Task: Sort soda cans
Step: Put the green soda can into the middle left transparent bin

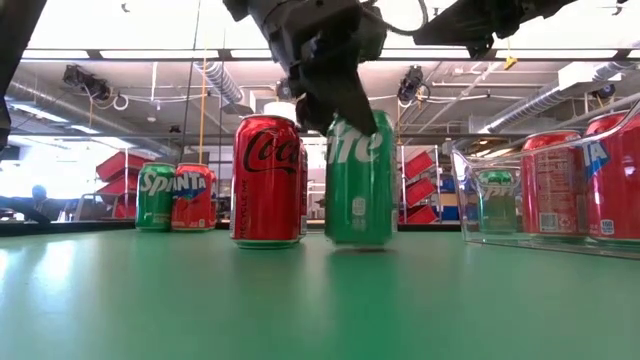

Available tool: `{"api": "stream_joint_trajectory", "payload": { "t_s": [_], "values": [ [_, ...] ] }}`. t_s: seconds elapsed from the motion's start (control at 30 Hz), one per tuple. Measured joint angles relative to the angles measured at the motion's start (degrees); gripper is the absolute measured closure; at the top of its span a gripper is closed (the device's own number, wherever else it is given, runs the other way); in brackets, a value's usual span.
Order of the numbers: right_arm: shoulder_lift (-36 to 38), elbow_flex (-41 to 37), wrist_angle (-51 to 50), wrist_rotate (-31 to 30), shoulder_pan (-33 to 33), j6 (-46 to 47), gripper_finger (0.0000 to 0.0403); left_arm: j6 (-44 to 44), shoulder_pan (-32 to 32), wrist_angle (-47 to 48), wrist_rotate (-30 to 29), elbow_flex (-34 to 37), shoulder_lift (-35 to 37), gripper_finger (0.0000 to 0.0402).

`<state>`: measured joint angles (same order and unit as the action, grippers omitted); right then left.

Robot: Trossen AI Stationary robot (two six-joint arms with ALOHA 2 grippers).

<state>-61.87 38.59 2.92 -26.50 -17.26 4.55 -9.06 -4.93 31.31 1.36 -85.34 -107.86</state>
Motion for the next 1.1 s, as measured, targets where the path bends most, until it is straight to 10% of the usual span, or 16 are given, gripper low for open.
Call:
{"api": "stream_joint_trajectory", "payload": {
  "t_s": [0.37,0.67,1.1],
  "values": [
    [0.0,0.0,-0.12,0.0,-0.05,-0.06,0.0403,7.45,0.34,28.44,-5.67,-25.63,2.21,0.0113],
    [0.0,0.0,-0.13,0.0,-0.17,-0.21,0.0403,-6.19,-2.77,59.21,-18.63,-43.42,2.53,0.0113],
    [0.02,0.0,0.02,0.2,-0.13,-0.21,0.0403,-35.29,-12.11,58.86,-24.53,-23.75,24.12,0.0113]
  ]
}}
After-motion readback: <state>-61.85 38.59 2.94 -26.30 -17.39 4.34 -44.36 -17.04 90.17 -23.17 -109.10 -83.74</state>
